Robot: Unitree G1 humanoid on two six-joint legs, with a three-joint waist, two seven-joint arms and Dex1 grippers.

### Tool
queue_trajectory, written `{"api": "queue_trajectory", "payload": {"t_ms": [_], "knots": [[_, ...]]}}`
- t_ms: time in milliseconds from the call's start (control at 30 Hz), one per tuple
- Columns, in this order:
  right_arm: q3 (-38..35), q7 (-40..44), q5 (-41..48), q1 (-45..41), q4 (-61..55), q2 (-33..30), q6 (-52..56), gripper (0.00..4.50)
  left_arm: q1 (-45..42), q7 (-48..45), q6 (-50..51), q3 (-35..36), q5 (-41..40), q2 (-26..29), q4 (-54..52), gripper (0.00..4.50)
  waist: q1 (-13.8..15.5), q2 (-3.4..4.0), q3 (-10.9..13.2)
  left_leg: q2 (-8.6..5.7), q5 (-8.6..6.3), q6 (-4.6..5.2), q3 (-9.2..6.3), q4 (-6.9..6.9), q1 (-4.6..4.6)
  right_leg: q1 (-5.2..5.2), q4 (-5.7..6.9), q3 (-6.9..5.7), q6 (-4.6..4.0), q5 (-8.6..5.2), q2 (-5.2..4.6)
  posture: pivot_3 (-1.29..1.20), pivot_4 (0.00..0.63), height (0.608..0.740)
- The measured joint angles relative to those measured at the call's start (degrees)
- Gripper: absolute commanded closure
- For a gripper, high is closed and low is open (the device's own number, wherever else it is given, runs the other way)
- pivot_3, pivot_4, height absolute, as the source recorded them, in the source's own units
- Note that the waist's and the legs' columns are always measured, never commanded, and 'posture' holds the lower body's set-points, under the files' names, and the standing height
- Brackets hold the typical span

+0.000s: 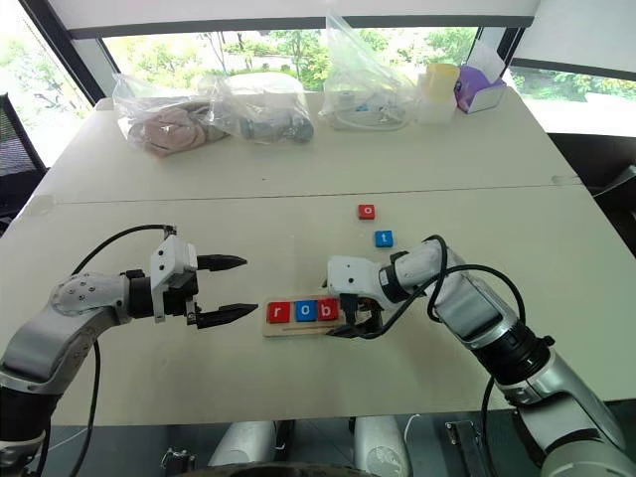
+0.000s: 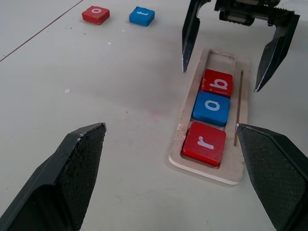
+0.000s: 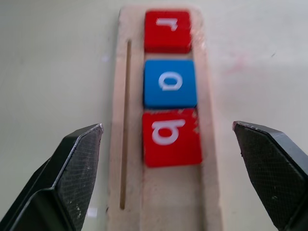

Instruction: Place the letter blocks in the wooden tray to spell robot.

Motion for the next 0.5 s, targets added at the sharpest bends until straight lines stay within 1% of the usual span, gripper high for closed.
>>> {"api": "queue_trajectory", "payload": {"t_ms": [167,233,300,400,500], "knots": [[-6.7,-3.3,1.1,-2.8,2.1,-0.2,0.6,0.07,0.0,0.1,0.2,0.0,0.0,0.0,-0.1,0.0,0.1,0.0,0.0,-0.01,0.0,0.0,0.0,0.01,0.0,0.0,0.0,0.0,0.0,0.0,-0.01,0.0,0.15,0.74],[-11.1,-7.8,1.7,-3.9,5.2,1.7,2.2,0.07,0.1,0.2,0.3,0.0,0.0,-0.1,-0.3,0.0,0.1,0.0,0.0,-0.01,0.01,-0.01,0.01,0.01,0.0,0.01,0.0,0.01,-0.02,0.02,-0.01,0.0,0.15,0.74],[-15.2,-14.7,1.3,-6.0,9.4,4.9,4.2,0.07,0.1,0.5,0.7,0.1,-0.1,-0.2,-0.5,0.0,-0.1,0.0,0.0,-0.01,0.03,-0.05,0.02,0.0,0.01,-0.01,0.01,0.02,-0.06,0.05,0.0,0.0,0.15,0.74],[-18.7,-23.9,-0.3,-8.1,14.0,8.2,7.5,0.07,0.1,0.9,1.0,0.2,-0.4,-0.8,-0.6,0.0,0.0,0.01,0.0,-0.02,0.04,-0.06,0.0,-0.03,0.02,-0.03,0.02,0.03,-0.07,0.06,0.03,0.0,0.15,0.74],[-23.0,-36.6,-1.9,-10.9,18.8,16.0,16.4,0.07,-0.6,1.1,1.4,0.2,-0.7,-1.3,-0.6,0.0,-0.1,0.02,0.0,-0.02,0.07,-0.11,0.03,-0.08,0.01,-0.13,0.07,0.07,-0.11,0.1,0.07,0.0,0.15,0.74]]}}
